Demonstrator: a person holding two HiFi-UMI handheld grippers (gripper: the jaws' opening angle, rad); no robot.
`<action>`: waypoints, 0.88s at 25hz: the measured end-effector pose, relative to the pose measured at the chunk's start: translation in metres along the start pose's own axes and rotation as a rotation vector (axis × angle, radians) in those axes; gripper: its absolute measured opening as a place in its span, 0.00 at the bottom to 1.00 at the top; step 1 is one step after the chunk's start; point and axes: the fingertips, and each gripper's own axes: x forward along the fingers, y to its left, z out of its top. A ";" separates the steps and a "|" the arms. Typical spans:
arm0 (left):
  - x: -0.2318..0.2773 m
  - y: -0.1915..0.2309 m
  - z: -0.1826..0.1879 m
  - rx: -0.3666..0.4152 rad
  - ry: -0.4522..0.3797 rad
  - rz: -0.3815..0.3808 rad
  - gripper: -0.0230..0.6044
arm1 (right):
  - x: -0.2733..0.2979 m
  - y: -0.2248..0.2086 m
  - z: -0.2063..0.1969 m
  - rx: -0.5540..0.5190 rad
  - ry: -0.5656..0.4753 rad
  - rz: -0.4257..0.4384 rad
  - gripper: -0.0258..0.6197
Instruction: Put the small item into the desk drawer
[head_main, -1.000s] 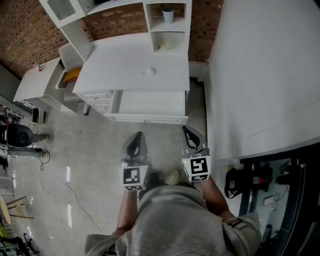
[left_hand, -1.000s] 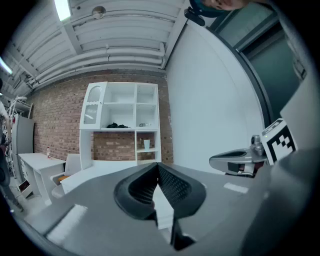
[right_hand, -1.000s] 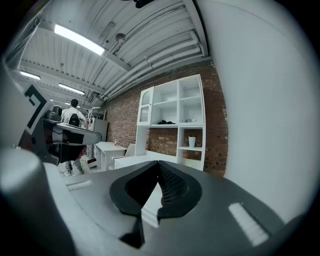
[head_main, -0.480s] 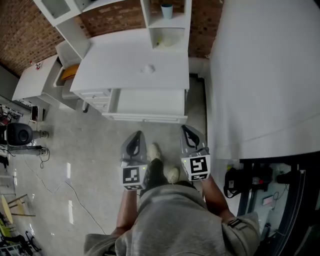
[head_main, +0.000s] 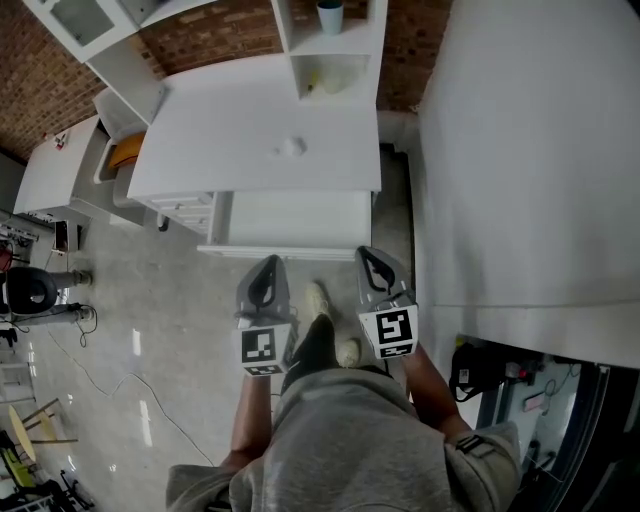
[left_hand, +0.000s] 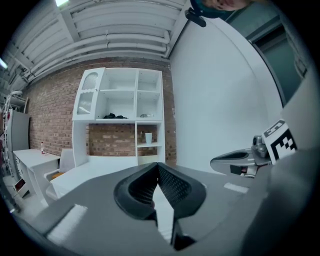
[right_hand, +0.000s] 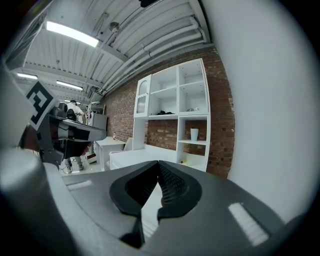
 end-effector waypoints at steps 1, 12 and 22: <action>0.009 0.005 0.002 0.000 0.003 -0.002 0.06 | 0.010 -0.002 0.003 -0.001 0.000 0.002 0.04; 0.099 0.069 0.015 -0.007 0.016 -0.026 0.06 | 0.117 -0.015 0.033 -0.006 0.024 0.007 0.04; 0.163 0.126 0.009 -0.030 0.049 -0.028 0.06 | 0.207 -0.022 0.036 0.008 0.071 0.013 0.04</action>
